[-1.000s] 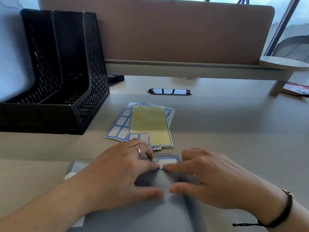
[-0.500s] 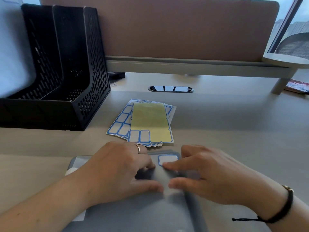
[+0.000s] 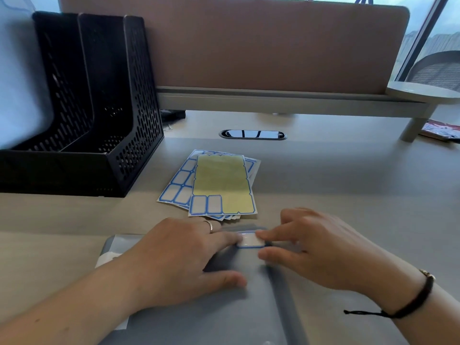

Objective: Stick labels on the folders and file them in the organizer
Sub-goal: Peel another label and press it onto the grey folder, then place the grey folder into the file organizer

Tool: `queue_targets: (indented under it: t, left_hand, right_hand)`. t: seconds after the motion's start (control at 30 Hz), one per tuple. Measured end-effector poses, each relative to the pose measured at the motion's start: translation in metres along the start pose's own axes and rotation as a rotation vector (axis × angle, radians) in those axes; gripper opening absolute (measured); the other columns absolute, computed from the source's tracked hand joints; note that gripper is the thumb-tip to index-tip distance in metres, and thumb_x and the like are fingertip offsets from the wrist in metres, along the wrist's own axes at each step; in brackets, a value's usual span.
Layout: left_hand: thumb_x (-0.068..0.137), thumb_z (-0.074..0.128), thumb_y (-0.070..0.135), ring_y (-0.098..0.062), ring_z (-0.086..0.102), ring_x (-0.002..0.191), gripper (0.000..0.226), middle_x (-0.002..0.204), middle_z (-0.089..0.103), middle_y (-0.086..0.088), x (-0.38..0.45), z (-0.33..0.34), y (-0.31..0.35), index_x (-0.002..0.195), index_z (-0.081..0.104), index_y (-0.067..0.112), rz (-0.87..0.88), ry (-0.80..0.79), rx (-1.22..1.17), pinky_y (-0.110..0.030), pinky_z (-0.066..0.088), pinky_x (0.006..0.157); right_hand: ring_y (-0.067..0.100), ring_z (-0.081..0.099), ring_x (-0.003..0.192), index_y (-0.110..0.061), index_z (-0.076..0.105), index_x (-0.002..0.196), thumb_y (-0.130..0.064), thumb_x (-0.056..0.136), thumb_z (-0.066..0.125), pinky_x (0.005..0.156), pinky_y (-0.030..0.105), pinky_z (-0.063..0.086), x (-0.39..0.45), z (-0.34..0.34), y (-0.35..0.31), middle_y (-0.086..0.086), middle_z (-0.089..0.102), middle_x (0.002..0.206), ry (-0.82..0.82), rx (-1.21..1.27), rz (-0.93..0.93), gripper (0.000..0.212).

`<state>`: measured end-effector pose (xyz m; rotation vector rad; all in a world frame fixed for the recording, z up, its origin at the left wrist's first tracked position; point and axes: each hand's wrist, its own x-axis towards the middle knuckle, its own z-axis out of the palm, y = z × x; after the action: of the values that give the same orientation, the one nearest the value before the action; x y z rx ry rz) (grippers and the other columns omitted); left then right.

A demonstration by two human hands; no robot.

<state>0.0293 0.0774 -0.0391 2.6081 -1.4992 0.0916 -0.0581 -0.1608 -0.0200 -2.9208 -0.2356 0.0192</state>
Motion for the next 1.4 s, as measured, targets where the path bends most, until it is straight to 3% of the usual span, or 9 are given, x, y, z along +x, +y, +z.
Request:
queue_targets:
  t: [0.23,0.37,0.53,0.7,0.87,1.0,1.13,1.27,1.4]
  left_hand:
    - [0.075,0.014,0.091,-0.013,0.055,0.106,0.085,0.117,0.057,0.015,-0.001,-0.011,0.004,0.145,0.036,0.047,-0.071,-0.134,0.085,-0.033,0.044,0.086]
    - [0.084,0.02,0.084,-0.024,0.062,0.099,0.071,0.11,0.065,0.002,-0.001,-0.024,0.015,0.113,0.054,0.028,-0.074,-0.135,0.381,-0.036,0.041,0.073]
    - [0.085,0.031,0.08,-0.024,0.06,0.113,0.07,0.123,0.064,0.003,-0.026,-0.047,0.01,0.122,0.059,0.028,-0.269,-0.188,0.489,-0.035,0.046,0.085]
    - [0.082,0.039,0.08,-0.018,0.053,0.127,0.066,0.145,0.044,0.012,-0.102,-0.046,0.007,0.135,0.04,0.043,-0.692,-0.139,0.094,-0.035,0.046,0.095]
    - [0.078,0.05,0.077,-0.016,0.058,0.118,0.072,0.126,0.06,0.017,-0.148,-0.034,0.017,0.139,0.032,0.042,-0.789,0.041,-0.177,-0.035,0.047,0.094]
    - [0.083,0.078,0.035,0.008,0.06,0.107,0.066,0.129,0.059,0.019,-0.156,-0.031,0.03,0.138,0.042,0.032,-0.801,0.303,-0.802,-0.022,0.045,0.092]
    - [0.086,0.071,0.002,-0.01,0.07,0.081,0.031,0.098,0.073,0.004,-0.152,-0.041,0.047,0.107,0.06,0.02,-0.928,0.596,-1.282,-0.027,0.056,0.066]
    - [0.084,0.067,-0.001,-0.024,0.066,0.078,0.009,0.095,0.074,-0.02,-0.153,-0.047,0.037,0.087,0.072,0.006,-1.014,0.562,-1.383,-0.031,0.052,0.073]
    - [0.085,0.07,0.01,-0.027,0.068,0.066,0.018,0.084,0.075,-0.017,-0.16,-0.051,0.042,0.099,0.074,-0.001,-1.094,0.431,-1.499,-0.026,0.055,0.054]
  right_hand:
    - [0.008,0.05,0.073,-0.047,0.067,0.108,-0.076,0.082,0.04,0.07,0.034,0.048,-0.002,-0.004,-0.003,-0.007,0.053,0.075,0.044,0.025,0.056,0.047]
    - [0.01,0.052,0.072,-0.034,0.07,0.088,-0.075,0.077,0.05,0.068,0.032,0.048,-0.009,-0.004,-0.034,-0.011,0.054,0.07,0.064,0.043,-0.013,0.047]
    - [0.0,0.052,0.099,-0.045,0.063,0.118,-0.073,0.072,0.064,0.086,0.025,0.046,-0.039,0.01,-0.081,-0.017,0.055,0.101,-0.071,0.088,-0.19,0.054]
    - [-0.001,0.045,0.106,-0.048,0.062,0.121,-0.082,0.065,0.06,0.096,0.022,0.039,-0.056,0.032,-0.083,-0.023,0.046,0.105,0.073,0.142,-0.144,0.065]
    - [0.001,0.041,0.115,-0.047,0.057,0.129,-0.086,0.068,0.048,0.102,0.021,0.032,-0.058,0.042,-0.106,-0.024,0.045,0.119,0.102,0.097,-0.134,0.074]
    - [0.003,0.042,0.119,-0.045,0.055,0.132,-0.088,0.07,0.039,0.104,0.024,0.033,-0.056,0.049,-0.127,-0.024,0.046,0.123,0.126,0.058,-0.136,0.078]
    - [0.003,0.044,0.118,-0.044,0.055,0.132,-0.091,0.071,0.033,0.101,0.021,0.034,-0.061,0.054,-0.136,-0.023,0.049,0.122,0.182,-0.01,-0.122,0.08]
    - [0.001,0.041,0.122,-0.045,0.051,0.134,-0.09,0.073,0.034,0.1,0.02,0.032,-0.068,0.051,-0.14,-0.025,0.046,0.124,0.186,-0.028,-0.082,0.077]
    - [0.002,0.041,0.122,-0.044,0.049,0.135,-0.092,0.072,0.031,0.101,0.022,0.031,-0.069,0.047,-0.15,-0.026,0.046,0.125,0.219,-0.075,-0.042,0.081]
